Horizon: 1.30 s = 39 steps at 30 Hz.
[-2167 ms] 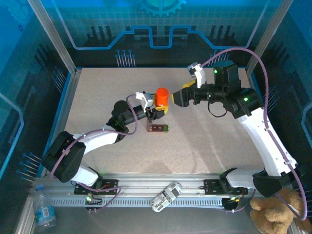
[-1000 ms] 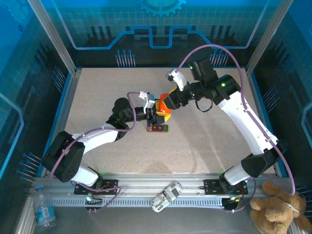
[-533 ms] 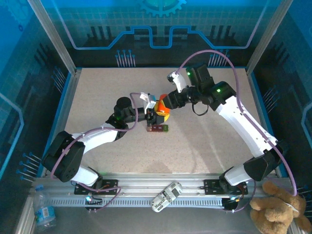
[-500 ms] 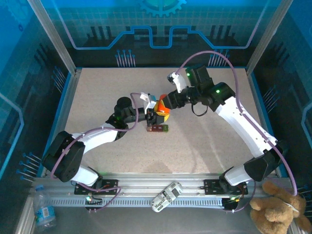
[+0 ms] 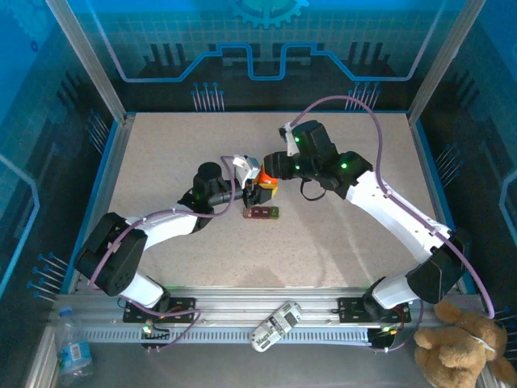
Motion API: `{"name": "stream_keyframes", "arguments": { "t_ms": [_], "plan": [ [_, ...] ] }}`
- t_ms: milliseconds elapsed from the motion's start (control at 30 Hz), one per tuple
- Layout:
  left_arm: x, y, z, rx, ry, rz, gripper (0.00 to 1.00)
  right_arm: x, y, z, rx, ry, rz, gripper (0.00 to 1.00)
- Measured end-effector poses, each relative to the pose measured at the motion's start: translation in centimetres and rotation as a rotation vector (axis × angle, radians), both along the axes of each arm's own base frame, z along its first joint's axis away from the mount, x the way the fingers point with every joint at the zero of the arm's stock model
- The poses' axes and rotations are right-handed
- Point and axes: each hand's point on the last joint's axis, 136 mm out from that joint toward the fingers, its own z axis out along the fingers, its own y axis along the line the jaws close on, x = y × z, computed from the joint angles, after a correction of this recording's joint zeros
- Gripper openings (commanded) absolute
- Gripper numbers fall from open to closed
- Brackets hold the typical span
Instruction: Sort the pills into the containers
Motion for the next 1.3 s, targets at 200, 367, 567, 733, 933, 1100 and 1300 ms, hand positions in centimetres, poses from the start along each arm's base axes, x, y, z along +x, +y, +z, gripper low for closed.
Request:
{"name": "stream_keyframes", "arguments": {
  "t_ms": [200,367,567,733,933,1100,1300],
  "plan": [
    [-0.1,-0.3,1.3,-0.030,-0.051,-0.007,0.00,0.1,-0.3,0.3,0.029,0.012,0.024,0.83],
    [-0.5,-0.7,2.6,-0.064,-0.095,-0.030,0.00,-0.8,-2.3,3.4,0.091,-0.047,0.086,0.88],
    [-1.3,-1.0,3.0,-0.084,-0.090,-0.077,0.00,-4.7,-4.0,9.1,0.126,-0.239,0.264,0.89],
    [-2.6,-1.5,3.4,-0.113,-0.062,-0.159,0.00,-5.3,-3.5,9.3,0.042,-0.268,0.388,0.91],
    [-4.0,-1.8,4.5,-0.162,-0.044,-0.235,0.00,-4.1,-2.6,5.9,-0.061,-0.172,0.459,0.91],
    [-4.4,-1.8,4.9,-0.175,-0.037,-0.261,0.00,-4.6,-2.2,4.8,-0.088,-0.136,0.495,0.87],
    [-4.5,-1.9,4.9,-0.178,-0.033,-0.269,0.00,-4.5,-2.0,5.6,-0.087,-0.155,0.504,0.80]
  ]
}}
